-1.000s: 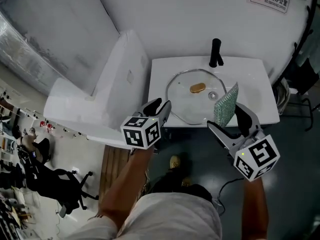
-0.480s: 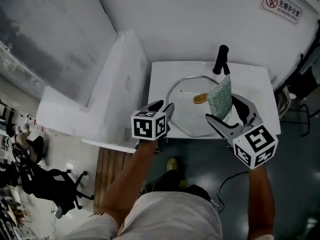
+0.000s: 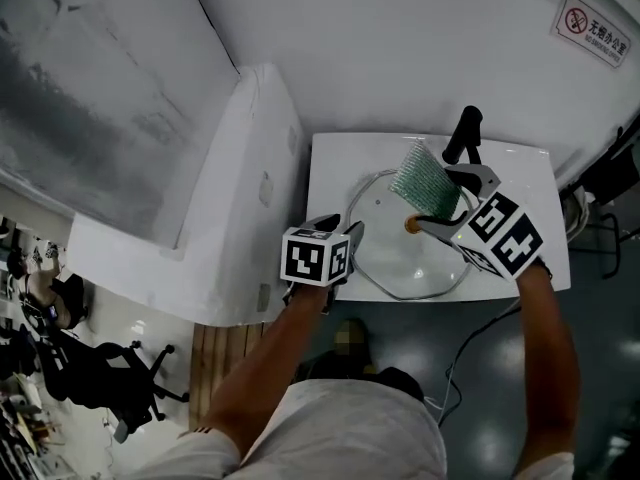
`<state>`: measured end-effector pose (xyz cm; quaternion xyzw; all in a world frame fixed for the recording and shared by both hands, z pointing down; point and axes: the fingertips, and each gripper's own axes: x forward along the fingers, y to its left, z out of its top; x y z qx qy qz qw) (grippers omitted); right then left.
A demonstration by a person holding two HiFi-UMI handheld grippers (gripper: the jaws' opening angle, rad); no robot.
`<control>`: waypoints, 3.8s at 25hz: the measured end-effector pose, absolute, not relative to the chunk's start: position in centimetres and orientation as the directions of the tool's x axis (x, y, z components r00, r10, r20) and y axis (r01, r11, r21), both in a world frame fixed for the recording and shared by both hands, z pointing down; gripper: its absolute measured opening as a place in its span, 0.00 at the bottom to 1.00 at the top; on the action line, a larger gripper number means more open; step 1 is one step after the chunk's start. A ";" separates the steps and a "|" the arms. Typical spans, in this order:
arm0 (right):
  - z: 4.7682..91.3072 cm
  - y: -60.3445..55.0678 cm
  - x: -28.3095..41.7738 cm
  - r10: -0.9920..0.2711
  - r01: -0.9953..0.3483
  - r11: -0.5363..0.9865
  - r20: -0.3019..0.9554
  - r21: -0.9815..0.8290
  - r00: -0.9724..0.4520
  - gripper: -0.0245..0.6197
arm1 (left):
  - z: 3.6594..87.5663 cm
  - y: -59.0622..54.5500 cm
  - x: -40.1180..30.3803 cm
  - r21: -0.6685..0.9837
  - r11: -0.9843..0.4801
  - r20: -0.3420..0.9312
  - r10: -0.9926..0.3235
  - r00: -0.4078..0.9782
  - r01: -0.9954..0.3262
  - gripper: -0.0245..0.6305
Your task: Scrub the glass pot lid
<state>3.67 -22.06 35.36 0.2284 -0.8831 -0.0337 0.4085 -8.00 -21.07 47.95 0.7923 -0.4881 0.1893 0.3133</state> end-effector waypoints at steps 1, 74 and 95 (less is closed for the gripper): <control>35.9 -22.7 3.2 -0.408 -0.347 0.905 0.734 0.247 -0.543 0.58 | 48.2 -21.4 -8.1 0.320 -0.326 0.610 -0.648 0.456 -0.890 0.34; 50.2 -30.7 7.3 -0.140 -0.660 0.743 0.939 -0.111 -0.315 0.58 | 52.8 -22.3 -8.2 0.404 -0.324 0.683 -0.515 0.518 -0.855 0.24; 48.6 -23.7 -0.7 0.049 -0.079 0.996 0.999 -0.047 0.016 0.58 | 52.6 -22.3 -8.0 0.391 -0.331 0.683 -0.521 0.512 -0.859 0.24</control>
